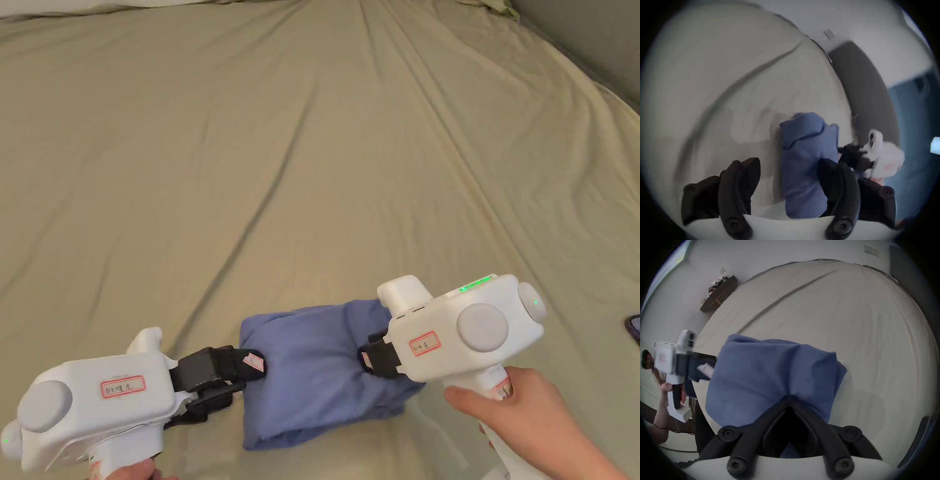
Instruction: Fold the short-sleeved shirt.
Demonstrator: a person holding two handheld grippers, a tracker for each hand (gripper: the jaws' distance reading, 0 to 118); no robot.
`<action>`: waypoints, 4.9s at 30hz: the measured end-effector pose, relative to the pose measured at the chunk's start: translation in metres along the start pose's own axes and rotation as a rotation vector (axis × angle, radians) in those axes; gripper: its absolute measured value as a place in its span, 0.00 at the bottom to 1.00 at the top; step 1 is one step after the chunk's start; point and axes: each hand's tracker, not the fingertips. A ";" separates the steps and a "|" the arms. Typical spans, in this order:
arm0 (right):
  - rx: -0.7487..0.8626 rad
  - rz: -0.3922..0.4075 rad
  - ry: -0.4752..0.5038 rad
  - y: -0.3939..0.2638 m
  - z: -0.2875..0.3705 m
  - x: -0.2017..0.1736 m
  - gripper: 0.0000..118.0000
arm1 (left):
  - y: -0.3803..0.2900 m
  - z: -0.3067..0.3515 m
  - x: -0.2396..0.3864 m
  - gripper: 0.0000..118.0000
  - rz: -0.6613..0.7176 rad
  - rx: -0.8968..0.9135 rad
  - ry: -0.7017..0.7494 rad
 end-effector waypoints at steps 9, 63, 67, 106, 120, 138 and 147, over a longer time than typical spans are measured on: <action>-0.014 0.026 0.026 0.003 -0.003 0.005 0.02 | -0.012 -0.047 -0.011 0.70 0.124 -0.059 -0.284; 0.577 0.126 -0.174 0.052 0.177 -0.075 0.02 | 0.013 0.277 0.140 0.00 -0.641 0.938 0.664; 0.730 0.121 -0.327 0.056 0.227 -0.065 0.02 | 0.001 0.221 0.223 0.00 -0.805 1.002 0.703; 0.990 0.067 -0.653 0.068 0.260 -0.068 1.00 | -0.022 0.166 0.305 0.96 -0.823 1.165 0.711; 1.009 0.088 -0.657 0.069 0.264 -0.068 1.00 | -0.018 0.164 0.293 0.96 -0.815 1.173 0.738; 0.997 0.096 -0.669 0.069 0.264 -0.069 1.00 | -0.016 0.175 0.292 0.96 -0.817 1.204 0.736; 0.996 0.100 -0.669 0.071 0.265 -0.071 1.00 | -0.014 0.177 0.290 0.96 -0.808 1.200 0.737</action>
